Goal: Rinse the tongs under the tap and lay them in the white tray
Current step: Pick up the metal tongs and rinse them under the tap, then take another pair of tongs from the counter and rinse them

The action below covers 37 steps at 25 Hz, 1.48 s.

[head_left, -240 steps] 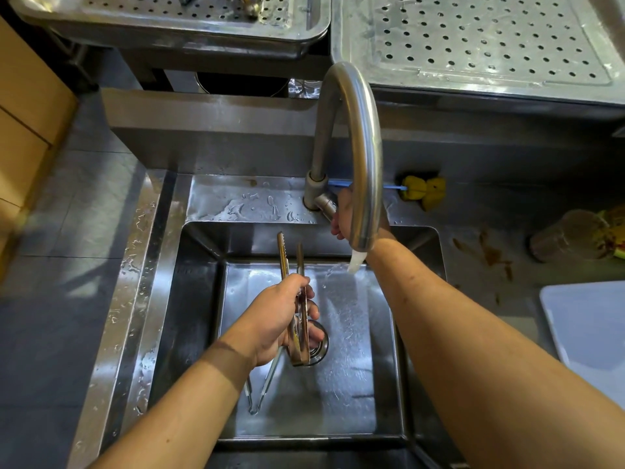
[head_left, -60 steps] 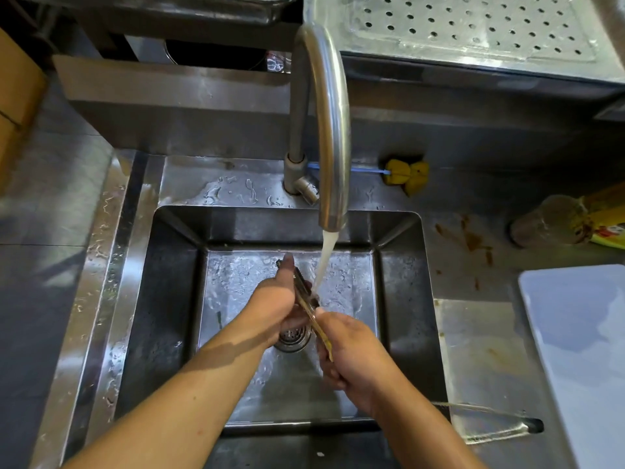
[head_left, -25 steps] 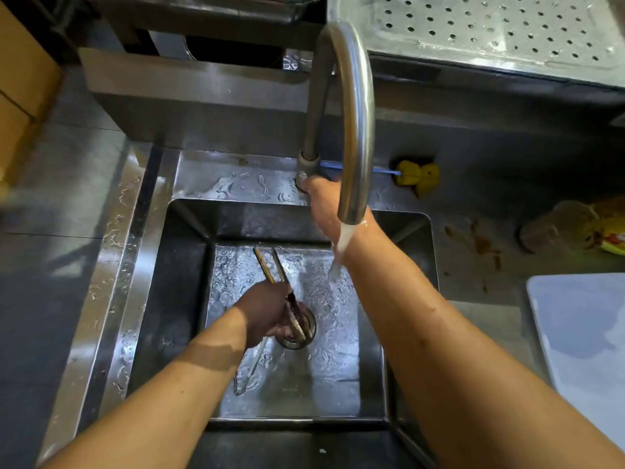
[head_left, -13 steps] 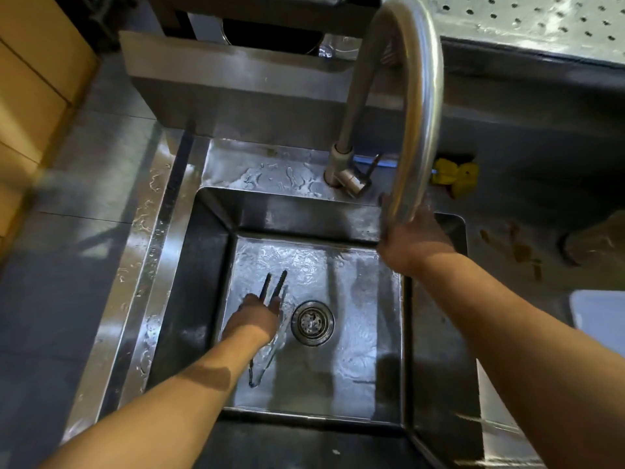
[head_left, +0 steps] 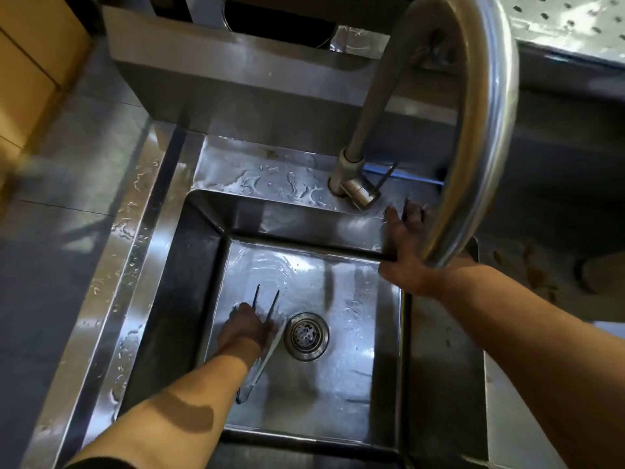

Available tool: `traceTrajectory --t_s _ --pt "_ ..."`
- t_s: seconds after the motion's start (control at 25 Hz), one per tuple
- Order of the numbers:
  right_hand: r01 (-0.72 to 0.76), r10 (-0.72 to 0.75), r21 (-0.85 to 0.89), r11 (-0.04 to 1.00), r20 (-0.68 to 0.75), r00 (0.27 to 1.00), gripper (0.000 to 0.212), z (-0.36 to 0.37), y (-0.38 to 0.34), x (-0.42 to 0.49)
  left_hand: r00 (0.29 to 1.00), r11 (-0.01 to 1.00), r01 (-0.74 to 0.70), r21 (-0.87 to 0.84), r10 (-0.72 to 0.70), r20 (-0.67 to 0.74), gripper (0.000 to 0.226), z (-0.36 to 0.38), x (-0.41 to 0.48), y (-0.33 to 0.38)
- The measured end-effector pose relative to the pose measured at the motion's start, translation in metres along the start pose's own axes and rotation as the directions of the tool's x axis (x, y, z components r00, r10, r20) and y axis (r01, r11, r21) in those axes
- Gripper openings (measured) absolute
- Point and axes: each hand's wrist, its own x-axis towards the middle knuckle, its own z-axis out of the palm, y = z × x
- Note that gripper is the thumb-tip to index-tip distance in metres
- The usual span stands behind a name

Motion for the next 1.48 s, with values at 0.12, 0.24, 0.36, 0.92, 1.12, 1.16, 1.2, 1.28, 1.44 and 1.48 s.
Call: traceTrajectory --t_s 0.12,0.24,0.36,0.92,1.12,1.16,1.2,1.28,1.44,1.48 --pt "0.012 -0.012 -0.021 1.000 -0.012 1.000 0.113 0.005 0.001 0.005 1.000 1.000 -0.002 -0.019 0.002 -0.007 0.058 0.003 0.001 -0.003" --pt "0.010 -0.009 0.032 0.999 -0.054 0.999 0.104 0.012 0.002 0.008 1.000 1.000 -0.004 -0.001 0.004 0.007 0.067 0.003 0.006 -0.005" --pt "0.012 -0.006 0.071 0.997 -0.079 0.997 0.101 0.016 0.002 0.007 0.998 0.997 -0.049 0.066 0.047 0.028 0.074 0.003 0.013 -0.005" --pt "0.006 -0.023 0.210 0.978 0.079 0.997 0.106 -0.031 -0.011 -0.026 0.424 0.608 -0.735 0.299 0.757 -0.497 0.064 -0.120 -0.095 0.100" --pt "0.021 -0.027 0.089 0.996 0.072 0.997 0.105 -0.014 -0.007 -0.013 0.607 0.628 -0.655 0.420 0.768 -0.202 0.101 -0.139 -0.089 0.126" --pt "0.016 -0.021 0.076 0.997 0.068 0.997 0.107 -0.008 -0.006 -0.010 0.622 0.635 -0.640 0.432 0.759 -0.194 0.102 -0.137 -0.088 0.125" --pt "0.003 -0.008 0.083 0.997 0.059 0.998 0.109 -0.003 -0.004 -0.007 0.622 0.632 -0.643 0.433 0.760 -0.185 0.104 -0.136 -0.088 0.125" --pt "-0.011 0.007 0.133 0.991 0.032 0.999 0.106 -0.001 -0.004 -0.005 0.631 0.636 -0.654 0.409 0.757 -0.169 0.104 -0.141 -0.092 0.125" --pt "-0.035 0.110 0.386 0.922 -0.174 0.979 0.087 0.008 -0.013 -0.036 0.680 0.660 -0.638 0.396 0.724 -0.113 0.106 -0.153 -0.103 0.128" --pt "-0.048 0.149 0.455 0.889 -0.188 0.971 0.083 0.021 -0.018 -0.057 0.694 0.665 -0.631 0.399 0.714 -0.092 0.106 -0.156 -0.106 0.129"
